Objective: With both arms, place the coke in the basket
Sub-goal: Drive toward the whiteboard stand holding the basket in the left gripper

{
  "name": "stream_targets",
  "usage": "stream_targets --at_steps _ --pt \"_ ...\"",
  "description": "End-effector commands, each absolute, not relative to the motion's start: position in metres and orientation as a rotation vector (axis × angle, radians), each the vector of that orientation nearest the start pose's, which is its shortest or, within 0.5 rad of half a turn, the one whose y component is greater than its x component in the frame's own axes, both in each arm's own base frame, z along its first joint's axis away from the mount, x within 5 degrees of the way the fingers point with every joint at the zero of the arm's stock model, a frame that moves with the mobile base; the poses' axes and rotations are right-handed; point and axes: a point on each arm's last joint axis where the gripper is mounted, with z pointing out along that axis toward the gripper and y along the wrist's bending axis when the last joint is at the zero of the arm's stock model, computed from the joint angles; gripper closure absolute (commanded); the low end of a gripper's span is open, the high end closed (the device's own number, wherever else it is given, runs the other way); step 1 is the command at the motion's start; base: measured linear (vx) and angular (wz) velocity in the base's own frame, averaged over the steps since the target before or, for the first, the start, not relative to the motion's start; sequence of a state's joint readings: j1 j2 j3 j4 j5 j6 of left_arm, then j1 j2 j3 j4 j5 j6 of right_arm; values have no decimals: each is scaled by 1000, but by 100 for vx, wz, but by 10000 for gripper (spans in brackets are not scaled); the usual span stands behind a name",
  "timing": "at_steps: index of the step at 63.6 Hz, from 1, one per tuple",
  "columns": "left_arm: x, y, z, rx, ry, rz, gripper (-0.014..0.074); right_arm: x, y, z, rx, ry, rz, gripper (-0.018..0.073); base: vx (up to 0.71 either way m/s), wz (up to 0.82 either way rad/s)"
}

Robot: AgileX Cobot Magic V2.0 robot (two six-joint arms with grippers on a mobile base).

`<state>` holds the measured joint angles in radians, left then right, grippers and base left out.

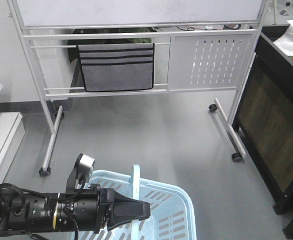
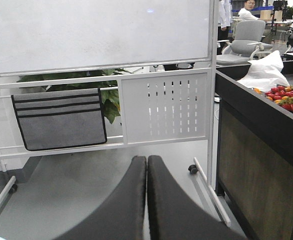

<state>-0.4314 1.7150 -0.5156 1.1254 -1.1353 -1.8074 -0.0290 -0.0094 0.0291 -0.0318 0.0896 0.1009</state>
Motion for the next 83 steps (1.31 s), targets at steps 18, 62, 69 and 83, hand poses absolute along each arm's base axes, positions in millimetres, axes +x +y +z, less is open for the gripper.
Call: stream_targets --at_steps 18,62,69,83 --pt "197 -179 198 146 2015 -2111 603 56 -2 199 75 1513 23 568 12 4" --pt "197 -179 198 146 2015 -2111 603 56 -2 199 75 1513 23 568 12 4" --pt "197 -179 198 146 2015 -2111 603 56 -2 199 75 1513 23 568 12 4" --pt "197 -179 198 146 2015 -2111 603 56 -2 199 75 1513 23 568 13 4"
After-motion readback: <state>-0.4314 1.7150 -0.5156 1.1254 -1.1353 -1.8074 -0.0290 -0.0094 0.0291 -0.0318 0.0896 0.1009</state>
